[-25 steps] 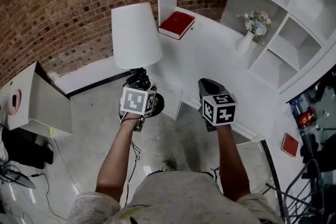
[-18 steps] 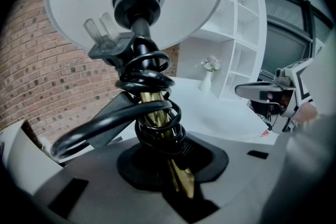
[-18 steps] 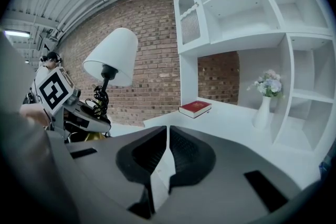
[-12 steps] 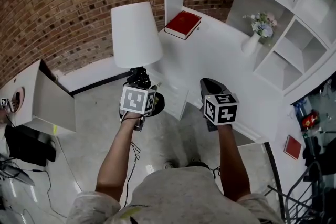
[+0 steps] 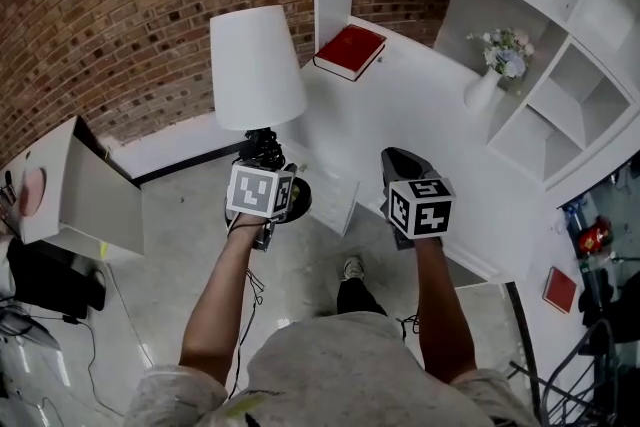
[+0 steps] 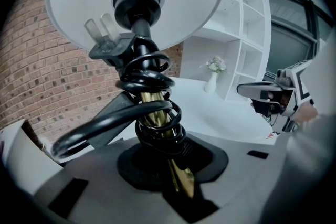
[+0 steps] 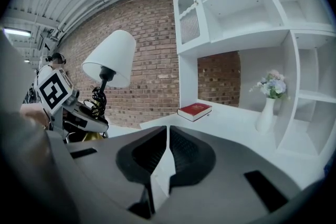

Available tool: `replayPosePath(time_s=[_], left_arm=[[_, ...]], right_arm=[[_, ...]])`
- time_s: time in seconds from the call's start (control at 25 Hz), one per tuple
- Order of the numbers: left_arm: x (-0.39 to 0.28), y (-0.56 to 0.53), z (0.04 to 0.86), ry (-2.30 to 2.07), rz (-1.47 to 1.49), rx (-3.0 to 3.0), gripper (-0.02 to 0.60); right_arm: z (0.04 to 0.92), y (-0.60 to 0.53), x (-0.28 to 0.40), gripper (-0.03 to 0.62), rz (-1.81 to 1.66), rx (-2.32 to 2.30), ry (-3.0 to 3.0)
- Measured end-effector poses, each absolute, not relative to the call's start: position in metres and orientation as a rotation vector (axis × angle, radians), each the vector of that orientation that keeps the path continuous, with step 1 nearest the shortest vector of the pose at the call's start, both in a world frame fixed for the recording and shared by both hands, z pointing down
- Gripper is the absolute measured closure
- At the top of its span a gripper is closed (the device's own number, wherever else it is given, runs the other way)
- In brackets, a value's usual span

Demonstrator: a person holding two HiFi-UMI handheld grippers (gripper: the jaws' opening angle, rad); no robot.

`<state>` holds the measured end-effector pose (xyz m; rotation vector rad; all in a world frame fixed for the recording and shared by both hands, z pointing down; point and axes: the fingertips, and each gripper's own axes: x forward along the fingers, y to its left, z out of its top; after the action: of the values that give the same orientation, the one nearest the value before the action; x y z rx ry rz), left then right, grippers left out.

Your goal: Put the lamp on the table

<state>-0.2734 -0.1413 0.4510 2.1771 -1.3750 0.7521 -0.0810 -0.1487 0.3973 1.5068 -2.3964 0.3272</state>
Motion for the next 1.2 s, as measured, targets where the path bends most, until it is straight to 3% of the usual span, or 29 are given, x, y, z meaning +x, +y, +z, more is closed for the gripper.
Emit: replayPosePath(time_s=[1.2], left_arm=[[-0.179, -0.359, 0.451, -1.360, 0.802, 2.188, 0.482]], right_arm=[[0.386, -0.377, 0.017, 0.589, 0.321, 1.542, -2.407]])
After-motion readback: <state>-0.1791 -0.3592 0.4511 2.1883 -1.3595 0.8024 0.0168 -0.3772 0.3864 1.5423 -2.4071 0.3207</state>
